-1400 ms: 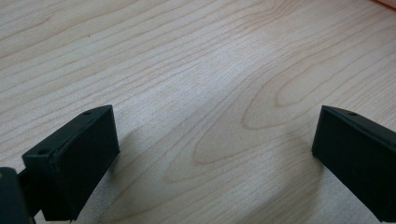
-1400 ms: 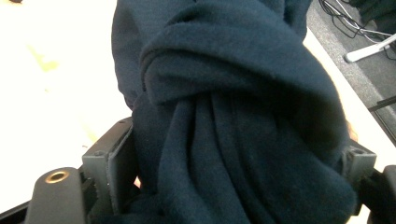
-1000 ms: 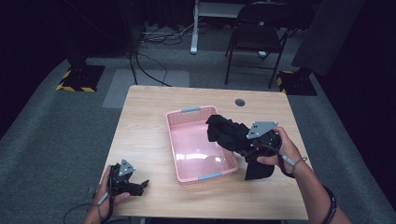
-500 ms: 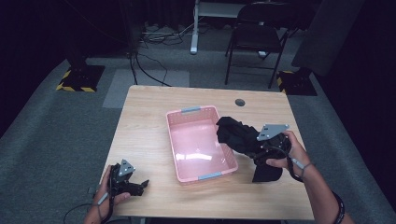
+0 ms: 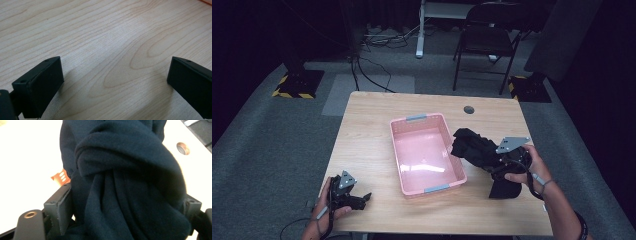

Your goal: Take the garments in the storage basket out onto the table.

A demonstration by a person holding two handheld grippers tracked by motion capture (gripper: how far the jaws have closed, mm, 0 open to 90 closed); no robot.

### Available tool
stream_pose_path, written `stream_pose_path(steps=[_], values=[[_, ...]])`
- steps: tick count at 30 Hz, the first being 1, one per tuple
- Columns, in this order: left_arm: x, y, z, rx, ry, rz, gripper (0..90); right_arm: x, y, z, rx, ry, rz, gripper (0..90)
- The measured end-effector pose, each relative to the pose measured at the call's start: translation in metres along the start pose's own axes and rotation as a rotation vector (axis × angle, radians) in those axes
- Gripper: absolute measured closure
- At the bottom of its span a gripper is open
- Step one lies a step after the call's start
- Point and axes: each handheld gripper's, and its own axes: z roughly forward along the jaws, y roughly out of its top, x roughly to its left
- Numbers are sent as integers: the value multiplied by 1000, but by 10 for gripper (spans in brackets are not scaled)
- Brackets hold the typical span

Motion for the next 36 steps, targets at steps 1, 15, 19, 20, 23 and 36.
stream_pose_path(steps=[1, 15, 19, 20, 23, 36], values=[[0, 0, 0, 0, 0, 1, 1, -1, -2, 0, 2, 0, 5, 195], [0, 0, 0, 1, 0, 0, 1, -7, -29, 6, 33, -7, 60, 195], [0, 0, 0, -1, 0, 0, 1, -8, -37, 10, 42, -9, 77, 195], [0, 0, 0, 1, 0, 1, 1, -9, -39, 10, 43, -10, 80, 195], [0, 0, 0, 0, 0, 0, 1, -10, -46, 13, 53, -12, 93, 194], [0, 0, 0, 1, 0, 1, 1, -12, -62, 21, 68, -18, 129, 193]])
